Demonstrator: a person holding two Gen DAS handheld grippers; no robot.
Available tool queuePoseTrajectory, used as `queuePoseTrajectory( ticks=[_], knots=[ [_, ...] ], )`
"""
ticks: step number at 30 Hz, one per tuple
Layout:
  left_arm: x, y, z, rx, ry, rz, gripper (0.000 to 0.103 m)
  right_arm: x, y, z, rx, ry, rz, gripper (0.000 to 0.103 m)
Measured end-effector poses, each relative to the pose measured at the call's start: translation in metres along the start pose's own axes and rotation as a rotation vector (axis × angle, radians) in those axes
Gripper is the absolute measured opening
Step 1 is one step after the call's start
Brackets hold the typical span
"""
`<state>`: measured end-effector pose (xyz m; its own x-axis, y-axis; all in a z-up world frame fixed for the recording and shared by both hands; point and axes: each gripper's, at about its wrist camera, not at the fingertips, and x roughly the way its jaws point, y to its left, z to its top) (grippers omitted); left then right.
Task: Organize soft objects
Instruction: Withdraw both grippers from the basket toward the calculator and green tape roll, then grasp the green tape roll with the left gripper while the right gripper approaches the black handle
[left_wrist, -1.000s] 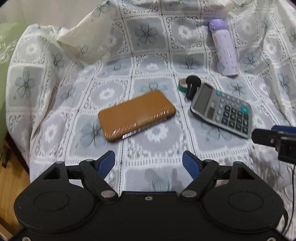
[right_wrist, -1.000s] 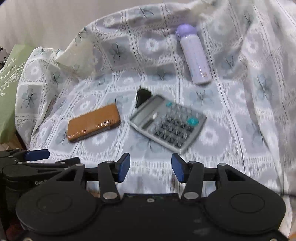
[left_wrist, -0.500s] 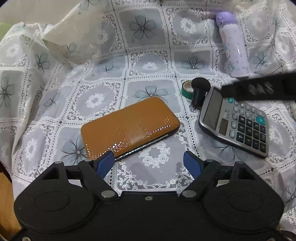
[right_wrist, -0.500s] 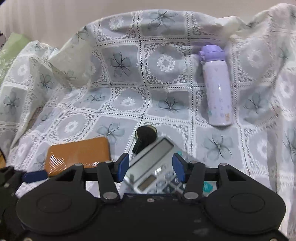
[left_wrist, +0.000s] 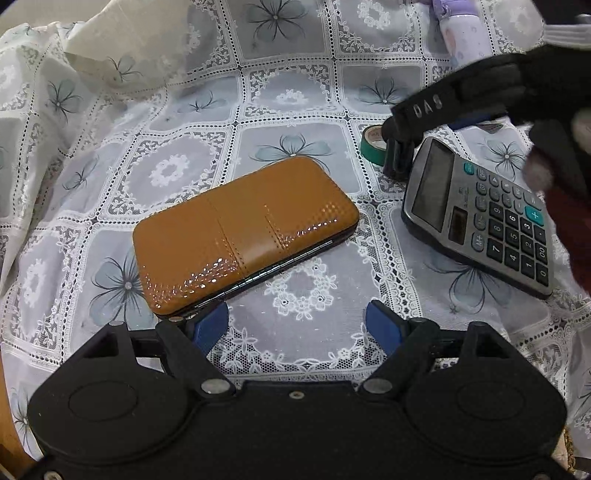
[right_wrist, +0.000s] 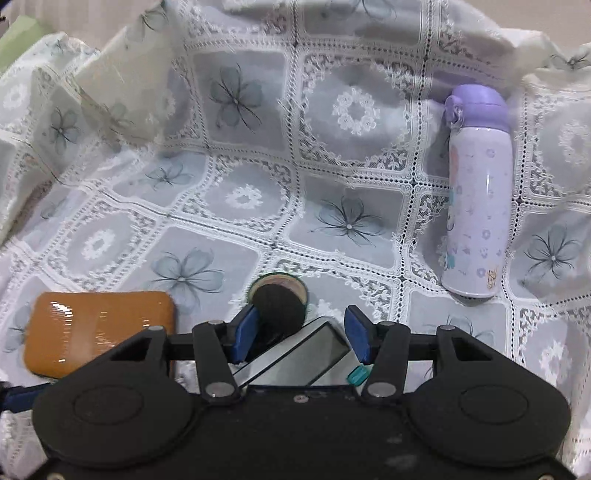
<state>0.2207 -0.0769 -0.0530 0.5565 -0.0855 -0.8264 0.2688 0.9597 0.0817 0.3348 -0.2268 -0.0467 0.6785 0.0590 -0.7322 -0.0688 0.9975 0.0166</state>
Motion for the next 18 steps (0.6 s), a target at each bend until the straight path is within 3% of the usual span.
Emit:
queuePoseTrajectory(
  ticks=[4,10,18],
  knots=[
    [-0.002,0.001,0.002,-0.004,0.001,-0.008,0.079,0.012,-0.018,0.017,0.043,-0.012,-0.001,0.056],
    [-0.01,0.0,0.008,0.011,-0.035,-0.016,0.079,0.026,-0.043,0.034,0.097,-0.026,-0.149,0.056],
    [-0.023,-0.005,0.027,0.052,-0.102,-0.028,0.079,0.025,-0.07,0.018,0.193,0.004,-0.158,0.055]
  ],
)
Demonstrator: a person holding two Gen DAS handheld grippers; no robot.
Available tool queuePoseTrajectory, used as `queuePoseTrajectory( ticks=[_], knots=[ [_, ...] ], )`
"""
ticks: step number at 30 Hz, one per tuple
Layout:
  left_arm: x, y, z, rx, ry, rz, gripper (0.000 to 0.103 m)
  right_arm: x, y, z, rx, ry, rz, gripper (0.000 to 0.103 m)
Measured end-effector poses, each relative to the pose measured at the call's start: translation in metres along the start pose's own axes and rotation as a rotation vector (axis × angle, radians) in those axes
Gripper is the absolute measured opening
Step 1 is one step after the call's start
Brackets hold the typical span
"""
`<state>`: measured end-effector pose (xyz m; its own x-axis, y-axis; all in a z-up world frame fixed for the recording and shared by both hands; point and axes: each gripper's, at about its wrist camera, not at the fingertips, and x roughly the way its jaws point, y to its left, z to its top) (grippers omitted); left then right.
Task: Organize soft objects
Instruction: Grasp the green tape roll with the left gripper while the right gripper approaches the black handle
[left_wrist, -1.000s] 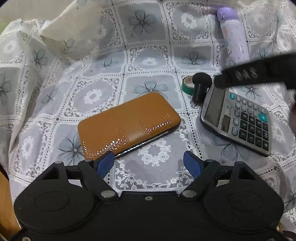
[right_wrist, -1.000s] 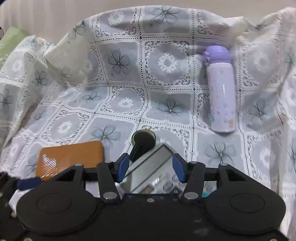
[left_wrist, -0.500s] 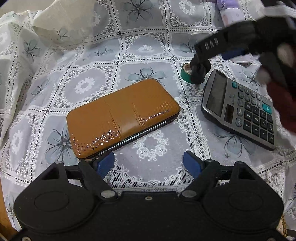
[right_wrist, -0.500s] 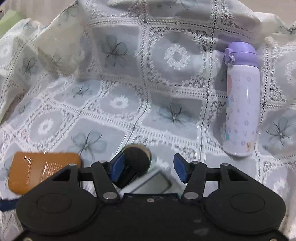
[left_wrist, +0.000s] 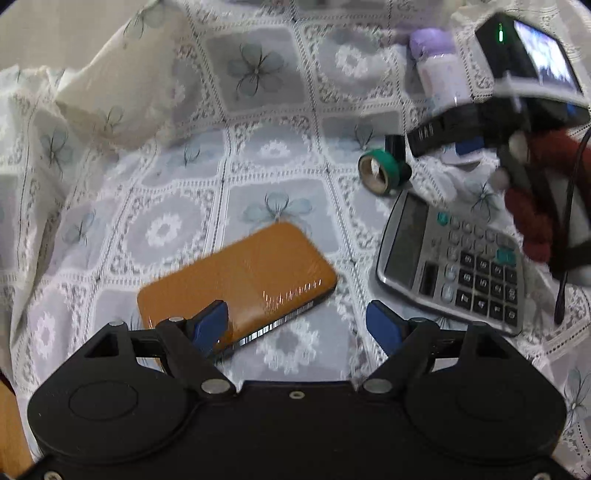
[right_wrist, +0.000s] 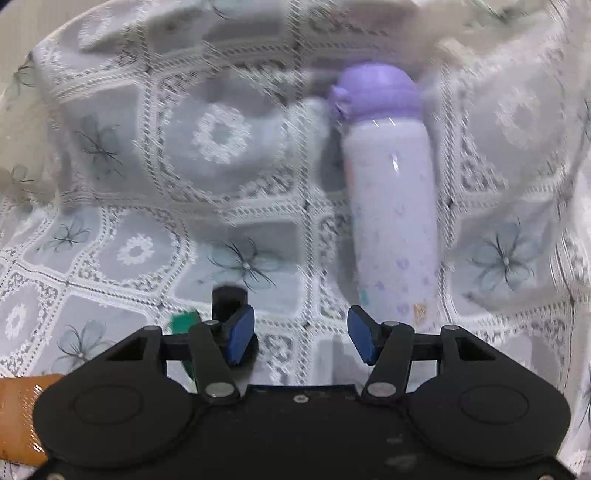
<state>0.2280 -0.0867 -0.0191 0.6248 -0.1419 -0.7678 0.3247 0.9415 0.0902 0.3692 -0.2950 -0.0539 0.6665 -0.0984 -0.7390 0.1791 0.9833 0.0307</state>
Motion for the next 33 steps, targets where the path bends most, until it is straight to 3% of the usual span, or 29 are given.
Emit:
queuePoseTrajectory(
  ticks=[14,24,33],
  knots=[
    [0.013,0.001,0.052,0.027,-0.047,0.01,0.079,-0.003,-0.031,-0.025,0.09,0.051,0.015,0.055],
    [0.035,-0.023,0.105,0.01,-0.062,-0.048,0.079,-0.004,-0.039,-0.038,0.134,0.064,0.034,0.056],
    [0.085,-0.046,0.133,-0.002,0.032,-0.131,0.079,-0.01,-0.049,-0.041,0.162,0.063,0.045,0.056]
  ],
)
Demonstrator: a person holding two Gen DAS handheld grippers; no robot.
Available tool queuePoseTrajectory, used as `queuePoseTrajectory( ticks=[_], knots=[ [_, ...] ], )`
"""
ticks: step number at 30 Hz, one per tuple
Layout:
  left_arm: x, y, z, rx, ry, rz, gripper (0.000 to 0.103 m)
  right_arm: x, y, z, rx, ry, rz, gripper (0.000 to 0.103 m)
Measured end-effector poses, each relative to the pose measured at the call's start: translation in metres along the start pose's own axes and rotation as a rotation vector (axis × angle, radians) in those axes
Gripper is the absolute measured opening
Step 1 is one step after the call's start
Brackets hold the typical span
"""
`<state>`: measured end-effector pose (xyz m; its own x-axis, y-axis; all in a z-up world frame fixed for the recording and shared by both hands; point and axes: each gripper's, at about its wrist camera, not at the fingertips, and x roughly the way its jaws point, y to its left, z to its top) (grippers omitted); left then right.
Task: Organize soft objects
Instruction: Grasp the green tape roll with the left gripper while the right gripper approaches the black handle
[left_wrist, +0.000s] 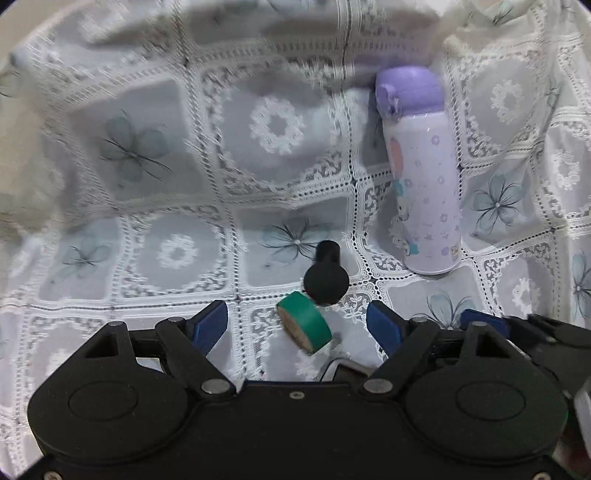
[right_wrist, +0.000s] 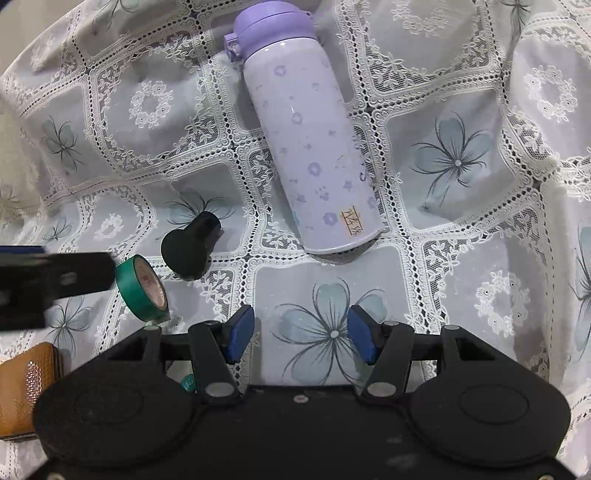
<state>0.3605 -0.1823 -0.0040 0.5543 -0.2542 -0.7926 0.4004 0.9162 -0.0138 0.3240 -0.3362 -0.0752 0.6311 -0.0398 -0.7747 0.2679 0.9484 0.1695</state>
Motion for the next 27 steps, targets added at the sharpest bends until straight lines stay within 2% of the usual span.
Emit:
queuePoseTrajectory(
  ticks=[5,8,15,18,21,27],
  knots=[
    [0.02,0.007,-0.002,0.04,0.039,0.086,0.081,-0.003,-0.001,0.0,0.002,-0.004,0.006,0.056],
    [0.014,0.026,-0.004,0.008,0.029,0.081,0.083,-0.004,0.0,0.001,-0.001,-0.007,0.01,0.056],
    [0.008,0.062,-0.007,-0.042,0.036,0.187,0.081,-0.004,0.006,0.001,-0.012,-0.008,0.017,0.056],
    [0.002,0.065,-0.009,-0.054,0.028,0.16,0.081,-0.004,0.009,0.002,-0.015,-0.008,0.02,0.056],
    [-0.002,0.054,-0.012,-0.016,0.019,0.126,0.081,-0.003,0.01,0.002,-0.02,-0.007,0.018,0.056],
    [0.015,0.029,-0.015,0.029,0.049,0.077,0.082,-0.002,0.01,0.002,-0.027,-0.002,0.016,0.056]
  ],
)
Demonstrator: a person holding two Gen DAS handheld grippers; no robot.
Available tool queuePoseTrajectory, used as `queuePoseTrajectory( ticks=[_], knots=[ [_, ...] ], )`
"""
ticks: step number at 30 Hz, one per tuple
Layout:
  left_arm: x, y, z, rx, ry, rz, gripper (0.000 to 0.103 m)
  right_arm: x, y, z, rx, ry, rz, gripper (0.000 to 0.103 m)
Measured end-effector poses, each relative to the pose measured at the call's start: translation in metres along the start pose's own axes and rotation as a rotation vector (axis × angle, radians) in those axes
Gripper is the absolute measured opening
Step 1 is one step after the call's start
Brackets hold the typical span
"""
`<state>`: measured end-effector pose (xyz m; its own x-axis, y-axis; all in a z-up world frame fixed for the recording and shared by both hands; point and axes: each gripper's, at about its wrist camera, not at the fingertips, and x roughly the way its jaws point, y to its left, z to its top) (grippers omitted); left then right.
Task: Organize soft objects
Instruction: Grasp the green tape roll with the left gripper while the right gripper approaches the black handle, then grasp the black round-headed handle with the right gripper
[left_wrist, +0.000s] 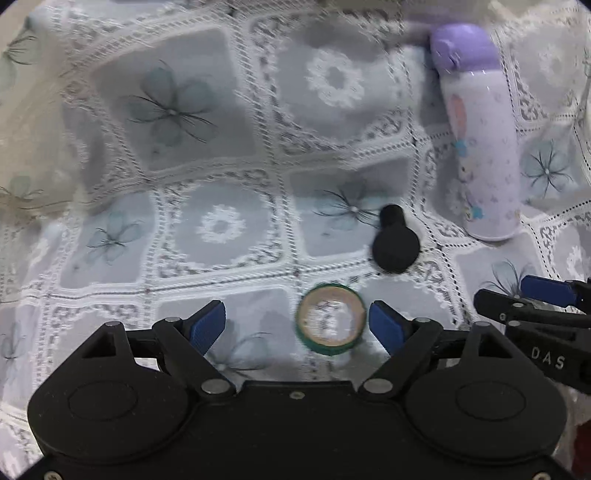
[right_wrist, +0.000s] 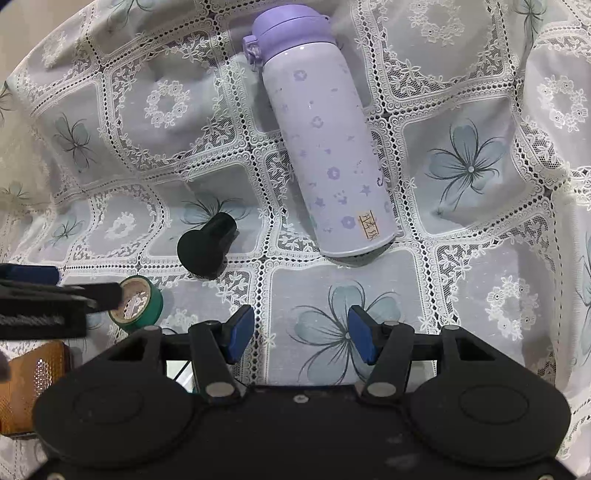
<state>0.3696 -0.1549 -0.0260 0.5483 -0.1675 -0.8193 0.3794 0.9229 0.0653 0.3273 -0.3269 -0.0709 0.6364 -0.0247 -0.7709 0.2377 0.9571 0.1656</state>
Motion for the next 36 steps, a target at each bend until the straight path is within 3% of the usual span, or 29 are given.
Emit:
queuePoseTrajectory(
  ticks=[6,9,12,15,22,27,31,36],
  knots=[
    [0.012,-0.01,-0.003,0.015,0.029,0.005,0.079,0.001,-0.002,0.0,-0.01,0.0,0.0,0.056],
    [0.017,-0.001,-0.002,-0.022,0.05,-0.011,0.055,0.0,-0.001,0.001,-0.015,-0.004,0.005,0.056],
    [0.018,0.013,0.001,-0.072,0.064,-0.057,0.048,0.0,0.001,0.003,-0.027,-0.01,0.008,0.056],
    [0.013,0.02,0.002,-0.046,0.029,0.028,0.047,0.001,0.005,0.007,-0.042,-0.016,0.016,0.056],
    [0.017,0.055,0.003,-0.103,0.038,0.073,0.047,0.01,0.027,0.017,-0.131,-0.038,0.047,0.058],
    [0.027,0.068,0.004,-0.116,0.062,0.048,0.048,0.026,0.044,0.026,-0.223,-0.039,0.073,0.059],
    [0.04,0.065,0.0,-0.073,0.081,0.074,0.048,0.041,0.053,0.032,-0.278,-0.033,0.083,0.059],
    [0.038,0.072,-0.001,-0.113,0.079,0.042,0.048,0.05,0.067,0.04,-0.319,-0.043,0.117,0.061]
  ],
)
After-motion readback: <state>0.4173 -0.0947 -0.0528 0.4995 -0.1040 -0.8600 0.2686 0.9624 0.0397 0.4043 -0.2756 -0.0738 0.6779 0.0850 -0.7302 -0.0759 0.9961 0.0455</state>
